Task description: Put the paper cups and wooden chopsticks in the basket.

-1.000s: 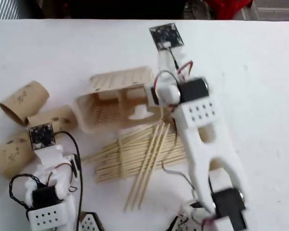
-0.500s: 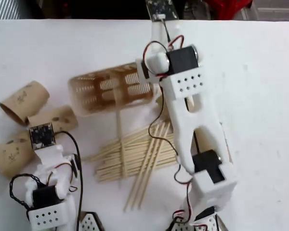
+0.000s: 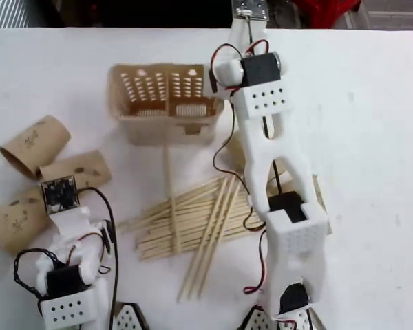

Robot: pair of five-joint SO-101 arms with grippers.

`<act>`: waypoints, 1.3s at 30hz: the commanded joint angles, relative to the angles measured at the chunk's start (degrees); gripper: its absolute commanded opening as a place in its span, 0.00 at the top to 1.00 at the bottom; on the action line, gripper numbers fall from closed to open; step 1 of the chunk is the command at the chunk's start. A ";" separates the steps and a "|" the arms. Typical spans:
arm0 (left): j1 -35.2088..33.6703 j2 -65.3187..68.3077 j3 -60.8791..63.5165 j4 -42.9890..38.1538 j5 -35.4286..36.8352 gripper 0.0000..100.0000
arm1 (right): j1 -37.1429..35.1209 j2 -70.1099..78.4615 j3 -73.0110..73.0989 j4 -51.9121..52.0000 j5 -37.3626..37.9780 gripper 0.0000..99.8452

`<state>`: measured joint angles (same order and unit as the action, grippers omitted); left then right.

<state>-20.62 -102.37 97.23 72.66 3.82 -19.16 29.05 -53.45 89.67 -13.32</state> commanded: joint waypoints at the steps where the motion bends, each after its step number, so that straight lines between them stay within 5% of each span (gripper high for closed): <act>1: -0.57 -0.40 -0.18 0.18 -0.44 0.85 | 0.13 -0.22 -4.31 -1.27 0.18 0.99; 11: -0.57 -0.40 -0.18 0.18 -0.44 0.85 | -0.04 0.22 -6.15 0.84 5.27 0.82; 20: -0.57 -0.40 -0.18 0.18 -0.44 0.85 | 0.31 0.57 -5.71 0.84 10.37 0.85; 25: -0.57 -0.40 -0.18 0.18 -0.44 0.85 | 0.57 2.51 -4.31 -2.42 10.46 0.98; 39: -0.57 -0.40 -0.18 0.18 -0.44 0.85 | 2.59 6.55 -5.10 8.92 11.34 0.98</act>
<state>-20.62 -102.37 97.23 72.66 3.82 -17.41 35.74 -59.69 96.26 -3.65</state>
